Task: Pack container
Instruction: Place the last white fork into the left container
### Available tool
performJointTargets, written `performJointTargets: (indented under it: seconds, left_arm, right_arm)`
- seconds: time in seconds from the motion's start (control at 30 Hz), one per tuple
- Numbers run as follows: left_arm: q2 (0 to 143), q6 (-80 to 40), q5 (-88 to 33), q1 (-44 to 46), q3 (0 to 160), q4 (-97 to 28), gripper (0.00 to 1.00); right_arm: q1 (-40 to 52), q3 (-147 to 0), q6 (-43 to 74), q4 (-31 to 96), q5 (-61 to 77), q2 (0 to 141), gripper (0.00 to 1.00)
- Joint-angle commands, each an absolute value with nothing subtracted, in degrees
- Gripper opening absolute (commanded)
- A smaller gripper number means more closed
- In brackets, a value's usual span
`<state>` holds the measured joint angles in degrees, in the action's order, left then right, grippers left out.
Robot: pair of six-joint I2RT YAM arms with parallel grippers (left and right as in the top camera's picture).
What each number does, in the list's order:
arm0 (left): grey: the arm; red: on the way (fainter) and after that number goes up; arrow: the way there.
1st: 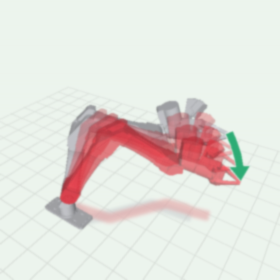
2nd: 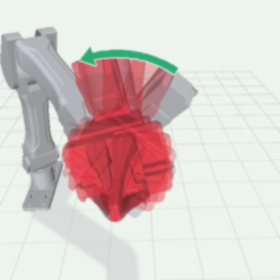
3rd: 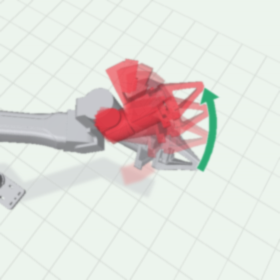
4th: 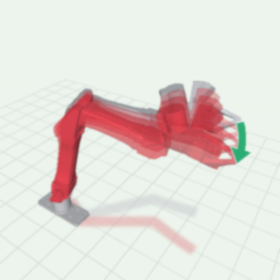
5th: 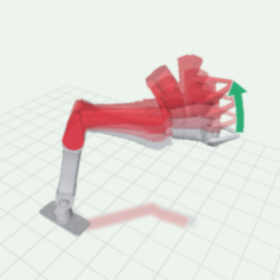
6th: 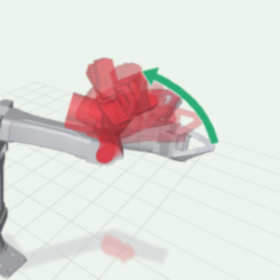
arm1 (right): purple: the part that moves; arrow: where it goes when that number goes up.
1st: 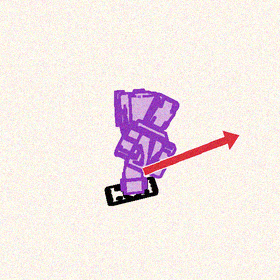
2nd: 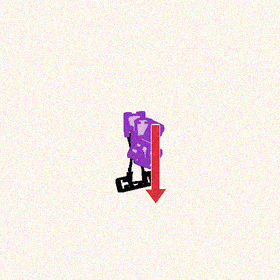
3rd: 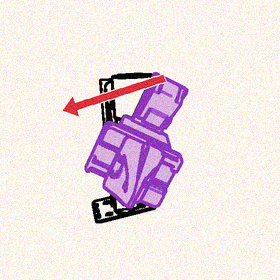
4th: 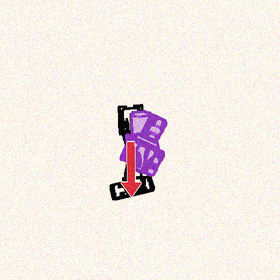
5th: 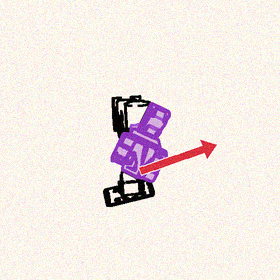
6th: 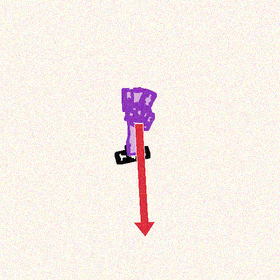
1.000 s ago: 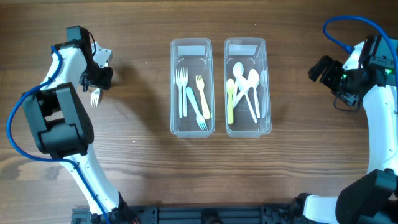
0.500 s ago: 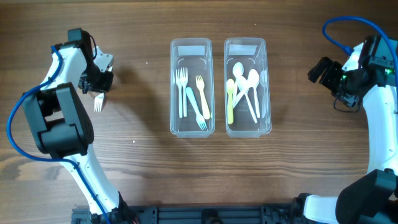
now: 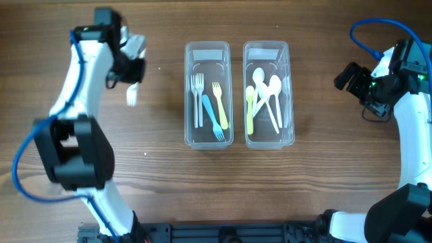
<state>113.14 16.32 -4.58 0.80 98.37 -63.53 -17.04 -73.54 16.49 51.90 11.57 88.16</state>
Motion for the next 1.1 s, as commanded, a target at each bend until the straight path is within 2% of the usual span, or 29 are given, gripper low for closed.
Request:
performJointTargets:
  seconds: [0.0,0.1,0.23,0.33,0.37,0.4,0.43,0.47,0.57,0.6,0.63,0.77,0.8,0.87,1.07]
  left_arm:
    - [105.06,10.09,-7.66,10.61,99.74,-63.26,0.04]
    - [104.09,1.67,-7.60,17.32,99.61,-61.63,0.04]
    - [107.28,-7.11,-7.46,21.34,98.08,-59.27,0.04]
    - [111.00,-8.43,-7.49,23.46,97.49,-57.06,0.04]
    - [111.83,-8.43,-7.49,23.92,97.49,-56.64,0.08]
    - [113.30,-8.47,-7.49,24.84,97.49,-56.03,0.22]
    - [114.21,-9.15,-7.46,25.39,97.49,-55.66,0.29]
    - [114.56,-10.02,-7.49,25.69,97.49,-55.42,0.33]
    - [113.97,-10.98,-7.46,25.69,97.95,-54.57,0.34]
    - [113.34,-10.98,-7.49,25.34,98.28,-54.68,0.34]
    - [112.29,-10.98,-7.49,24.88,98.65,-54.85,0.34]
    - [106.52,-10.96,-7.22,21.71,98.70,-55.07,0.36]
    - [105.73,-10.96,-6.39,20.64,98.70,-55.44,0.37]
    - [105.80,-10.96,-1.93,16.93,98.59,-58.17,0.44]
    - [106.08,-10.94,-1.41,10.24,98.56,-62.02,0.49]
  right_arm:
    - [-16.91,-73.49,17.10,51.90,12.05,88.88,1.00]
    - [-16.91,-73.49,17.12,51.94,12.08,88.88,1.00]
    - [-16.91,-73.49,17.10,51.99,12.05,88.88,1.00]
    - [-16.91,-73.49,17.17,51.72,12.08,88.88,1.00]
    - [-16.91,-73.49,17.17,51.70,12.08,88.90,1.00]
    - [-16.91,-73.49,17.17,51.70,12.08,88.90,1.00]
    - [-16.91,-73.49,17.12,51.70,12.08,88.90,1.00]
    - [-16.91,-73.49,17.15,51.72,12.08,88.88,1.00]
    - [-16.91,-73.49,17.12,51.68,12.08,88.88,0.99]
    - [-16.91,-73.49,17.15,51.66,12.10,88.88,0.94]
    - [-16.88,-73.49,17.10,51.48,12.93,88.90,0.81]
    - [-16.64,-73.28,16.99,50.74,16.38,89.06,0.13]
    - [-16.21,-72.55,17.02,49.69,16.40,89.06,0.06]
    - [-13.89,-69.52,17.10,45.84,16.64,89.67,0.04]
    - [-8.29,-67.83,16.99,42.59,20.40,94.56,0.04]
